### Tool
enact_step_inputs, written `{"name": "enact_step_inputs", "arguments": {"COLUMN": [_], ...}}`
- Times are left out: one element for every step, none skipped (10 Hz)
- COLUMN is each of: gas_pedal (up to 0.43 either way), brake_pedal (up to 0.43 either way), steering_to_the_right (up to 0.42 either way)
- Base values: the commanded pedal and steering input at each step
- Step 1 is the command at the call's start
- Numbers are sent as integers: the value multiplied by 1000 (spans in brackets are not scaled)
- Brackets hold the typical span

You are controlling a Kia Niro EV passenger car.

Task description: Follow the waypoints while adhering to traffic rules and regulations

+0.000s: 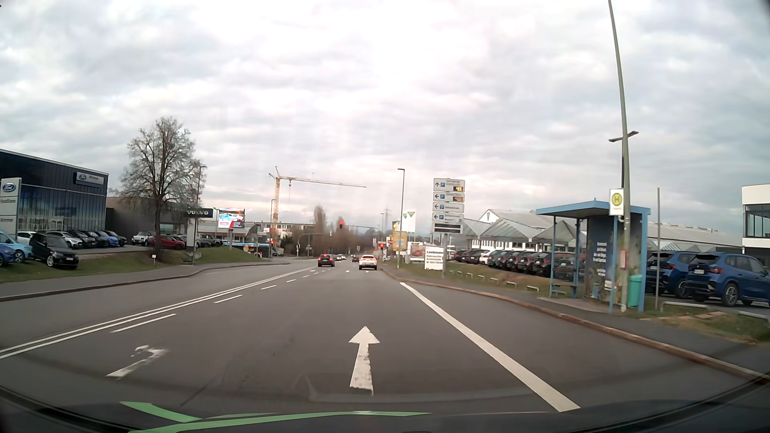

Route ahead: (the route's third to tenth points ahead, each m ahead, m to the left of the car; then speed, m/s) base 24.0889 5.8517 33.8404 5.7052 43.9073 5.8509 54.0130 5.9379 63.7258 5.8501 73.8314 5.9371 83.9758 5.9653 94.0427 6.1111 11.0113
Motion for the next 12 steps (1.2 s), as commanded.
{"name": "enact_step_inputs", "arguments": {"gas_pedal": [0,0,0,0,0,0,0,0,0,0,0,0], "brake_pedal": [85,91,98,104,104,110,128,134,146,152,152,159], "steering_to_the_right": [-11,-11,-11,-11,-11,-11,-11,-10,-10,-9,-7,-6]}}
